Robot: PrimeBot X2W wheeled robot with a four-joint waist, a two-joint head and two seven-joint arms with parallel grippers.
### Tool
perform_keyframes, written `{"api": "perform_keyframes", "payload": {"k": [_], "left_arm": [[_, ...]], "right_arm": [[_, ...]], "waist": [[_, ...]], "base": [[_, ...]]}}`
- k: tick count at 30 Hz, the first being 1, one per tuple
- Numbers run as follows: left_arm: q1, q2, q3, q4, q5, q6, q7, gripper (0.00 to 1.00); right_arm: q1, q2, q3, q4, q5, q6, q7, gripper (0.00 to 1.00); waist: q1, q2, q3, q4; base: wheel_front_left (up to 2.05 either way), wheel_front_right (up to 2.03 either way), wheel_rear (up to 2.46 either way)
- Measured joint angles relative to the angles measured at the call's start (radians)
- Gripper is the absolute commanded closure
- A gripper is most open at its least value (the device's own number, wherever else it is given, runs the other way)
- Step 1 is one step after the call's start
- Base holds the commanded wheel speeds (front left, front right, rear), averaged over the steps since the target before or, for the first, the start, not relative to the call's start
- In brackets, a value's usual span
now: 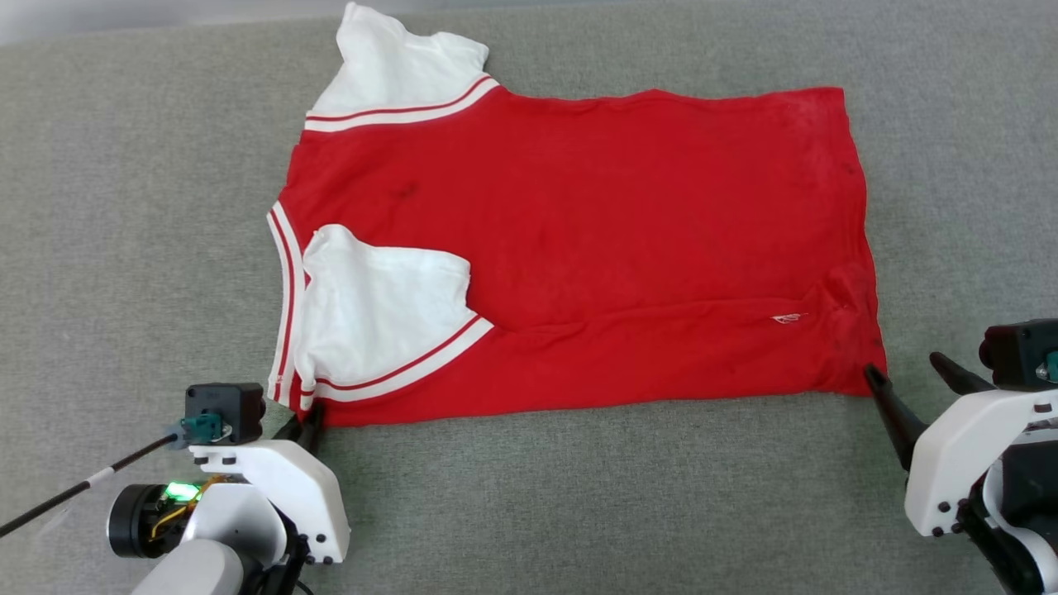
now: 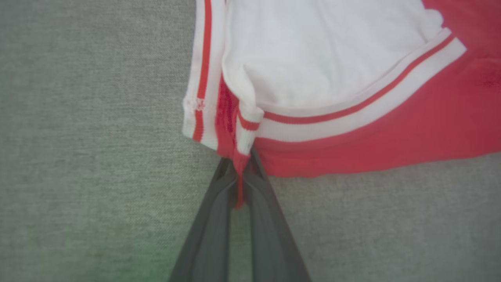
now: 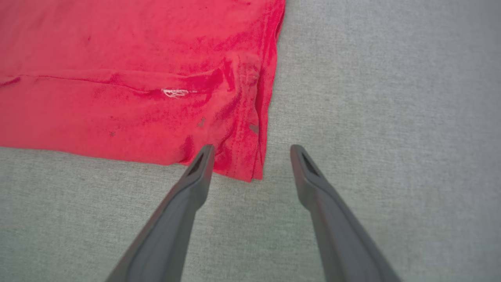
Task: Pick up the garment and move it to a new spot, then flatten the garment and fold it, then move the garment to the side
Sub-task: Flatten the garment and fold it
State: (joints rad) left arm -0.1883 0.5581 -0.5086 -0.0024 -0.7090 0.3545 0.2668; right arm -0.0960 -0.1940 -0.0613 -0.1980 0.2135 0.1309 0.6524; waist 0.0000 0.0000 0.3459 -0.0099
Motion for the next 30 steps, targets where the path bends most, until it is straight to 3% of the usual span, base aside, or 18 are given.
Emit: {"api": "perform_keyframes", "payload": {"k": [4, 13, 27, 28, 29, 30], "left_arm": [[0.006, -0.004, -0.009, -0.012, -0.001, -0.021, -0.025, 1.00], [0.021, 0.017, -0.023, -0.159, 0.038, -0.019, -0.059, 1.00], [-0.004, 0.024, -0.041, -0.239, 0.069, -0.017, -0.050, 1.00], [-0.004, 0.023, -0.042, -0.232, 0.064, -0.020, -0.050, 1.00], [-0.004, 0.023, -0.044, -0.224, 0.061, -0.021, -0.049, 1.00], [-0.004, 0.023, -0.047, -0.216, 0.061, -0.026, -0.046, 1.00]], "right_arm": [[0.001, -0.035, -0.010, 0.007, -0.026, 0.000, 0.025, 0.00], [-0.016, -0.061, -0.005, 0.096, -0.042, 0.000, 0.074, 0.00], [-0.064, -0.025, -0.018, 0.197, -0.009, -0.002, 0.092, 0.00], [-0.065, -0.026, -0.018, 0.201, -0.002, -0.002, 0.093, 0.17], [-0.067, -0.027, -0.016, 0.205, 0.000, -0.003, 0.096, 0.78], [-0.070, -0.031, -0.012, 0.209, 0.000, -0.003, 0.098, 1.00]], "waist": [[0.0000, 0.0000, -0.027, 0.015], [-0.0001, 0.0000, -0.047, 0.065], [-0.0001, 0.0000, 0.016, 0.109], [-0.0001, 0.0000, 0.019, 0.110], [-0.0002, 0.0000, 0.020, 0.112], [-0.0001, 0.0000, 0.021, 0.112]], "base": [[0.00, 0.00, 0.00], [0.00, 0.00, 0.00], [0.00, 0.00, 0.00], [0.00, 0.00, 0.00], [0.00, 0.00, 0.00], [0.00, 0.00, 0.00]]}}
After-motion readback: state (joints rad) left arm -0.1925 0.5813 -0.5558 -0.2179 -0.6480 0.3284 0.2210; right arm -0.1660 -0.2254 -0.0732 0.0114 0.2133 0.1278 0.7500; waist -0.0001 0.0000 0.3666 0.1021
